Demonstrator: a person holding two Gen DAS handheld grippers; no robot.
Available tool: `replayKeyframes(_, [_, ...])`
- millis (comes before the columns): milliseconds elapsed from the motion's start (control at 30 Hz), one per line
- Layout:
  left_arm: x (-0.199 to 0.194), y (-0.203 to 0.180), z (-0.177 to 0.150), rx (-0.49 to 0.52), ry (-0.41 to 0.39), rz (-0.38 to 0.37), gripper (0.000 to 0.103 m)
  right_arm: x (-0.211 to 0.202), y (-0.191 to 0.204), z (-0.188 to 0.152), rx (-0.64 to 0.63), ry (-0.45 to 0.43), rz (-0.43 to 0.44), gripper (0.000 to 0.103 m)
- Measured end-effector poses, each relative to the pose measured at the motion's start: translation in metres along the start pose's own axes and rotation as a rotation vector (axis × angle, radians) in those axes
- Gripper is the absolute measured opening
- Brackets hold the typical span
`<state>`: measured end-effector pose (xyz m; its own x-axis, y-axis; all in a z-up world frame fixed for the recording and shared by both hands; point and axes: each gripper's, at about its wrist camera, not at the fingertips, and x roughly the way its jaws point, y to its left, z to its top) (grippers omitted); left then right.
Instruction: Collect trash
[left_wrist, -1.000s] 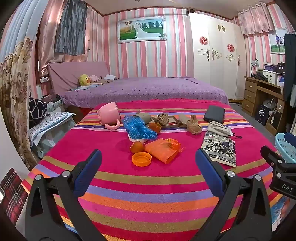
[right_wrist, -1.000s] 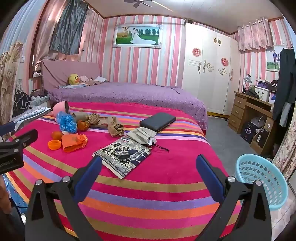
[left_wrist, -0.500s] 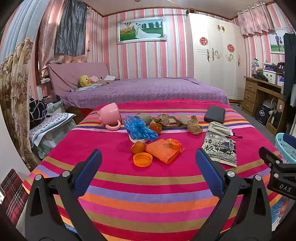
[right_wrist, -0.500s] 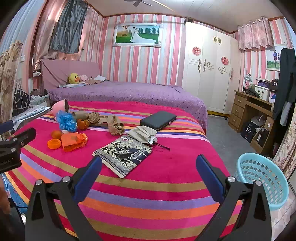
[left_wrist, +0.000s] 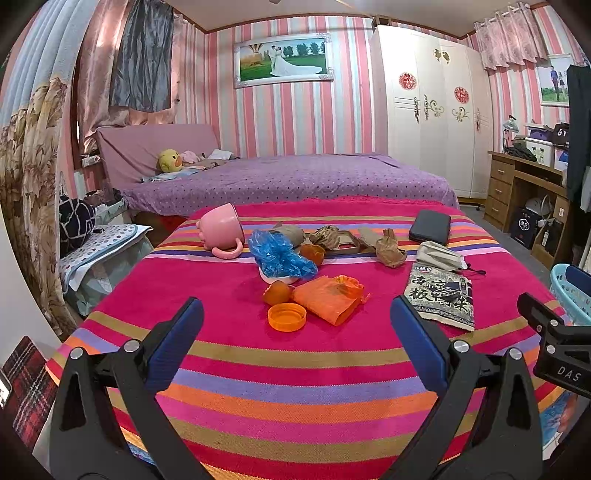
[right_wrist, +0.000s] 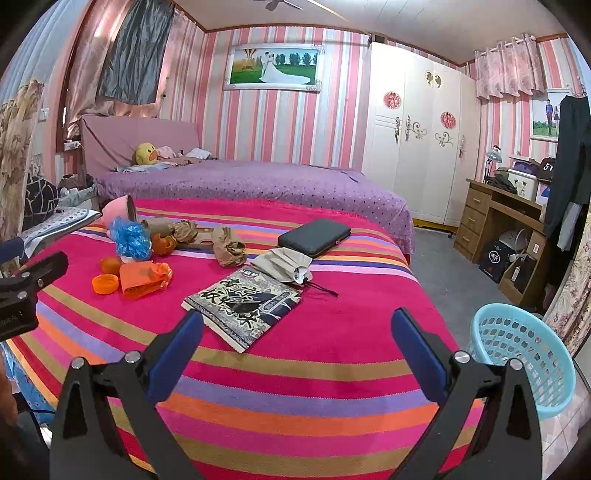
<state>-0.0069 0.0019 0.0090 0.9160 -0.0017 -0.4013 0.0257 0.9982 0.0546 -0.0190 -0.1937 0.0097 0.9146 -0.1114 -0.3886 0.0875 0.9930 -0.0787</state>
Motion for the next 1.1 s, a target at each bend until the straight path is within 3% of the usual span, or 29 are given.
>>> replayKeyframes(1100, [0.0054,0.0065,-0.0059,0.0,0.002,0.006,0.098,0.0045,-0.0027,-0.0049,0.0,0.009,-0.009,0.099])
